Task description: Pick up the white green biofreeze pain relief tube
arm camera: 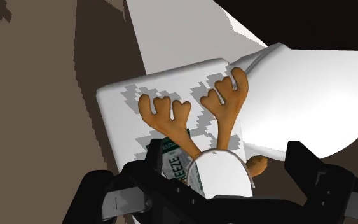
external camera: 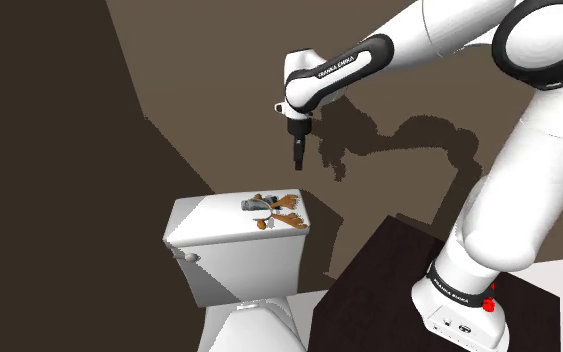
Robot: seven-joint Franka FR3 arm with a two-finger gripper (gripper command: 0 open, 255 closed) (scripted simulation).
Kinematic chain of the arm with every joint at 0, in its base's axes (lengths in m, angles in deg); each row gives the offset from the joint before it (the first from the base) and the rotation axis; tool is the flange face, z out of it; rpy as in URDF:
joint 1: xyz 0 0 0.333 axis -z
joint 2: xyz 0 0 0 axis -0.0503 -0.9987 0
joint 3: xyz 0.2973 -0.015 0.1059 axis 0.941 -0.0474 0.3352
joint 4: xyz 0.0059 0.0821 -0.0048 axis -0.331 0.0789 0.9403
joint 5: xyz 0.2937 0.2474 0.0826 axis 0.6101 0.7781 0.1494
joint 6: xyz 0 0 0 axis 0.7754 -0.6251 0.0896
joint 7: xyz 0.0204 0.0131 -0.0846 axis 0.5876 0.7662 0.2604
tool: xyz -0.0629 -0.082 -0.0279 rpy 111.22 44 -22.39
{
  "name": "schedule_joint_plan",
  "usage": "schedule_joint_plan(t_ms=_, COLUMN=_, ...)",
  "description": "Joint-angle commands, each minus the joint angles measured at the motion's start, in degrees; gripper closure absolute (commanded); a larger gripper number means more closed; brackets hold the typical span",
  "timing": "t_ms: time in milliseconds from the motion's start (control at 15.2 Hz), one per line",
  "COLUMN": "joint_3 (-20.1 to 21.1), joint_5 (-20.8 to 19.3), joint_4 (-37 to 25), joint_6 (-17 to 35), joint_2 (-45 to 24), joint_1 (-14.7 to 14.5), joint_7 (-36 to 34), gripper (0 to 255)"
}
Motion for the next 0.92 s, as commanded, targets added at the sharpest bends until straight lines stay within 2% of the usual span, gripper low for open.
schedule_joint_plan(t_ms=0, joint_3=0.2, joint_5=1.1, joint_4=-2.4, joint_6=2.0, joint_2=-4.8, joint_1=-0.3, joint_7=2.5, gripper=0)
schedule_joint_plan(t_ms=396, joint_3=1.7, joint_5=3.7, joint_4=-11.1, joint_6=5.0, joint_2=-17.7, joint_1=-0.4, joint_7=9.1, gripper=0)
schedule_joint_plan(t_ms=858, joint_3=4.4, joint_5=5.1, joint_4=-24.1, joint_6=5.6, joint_2=-32.8, joint_1=-0.4, joint_7=15.2, gripper=0)
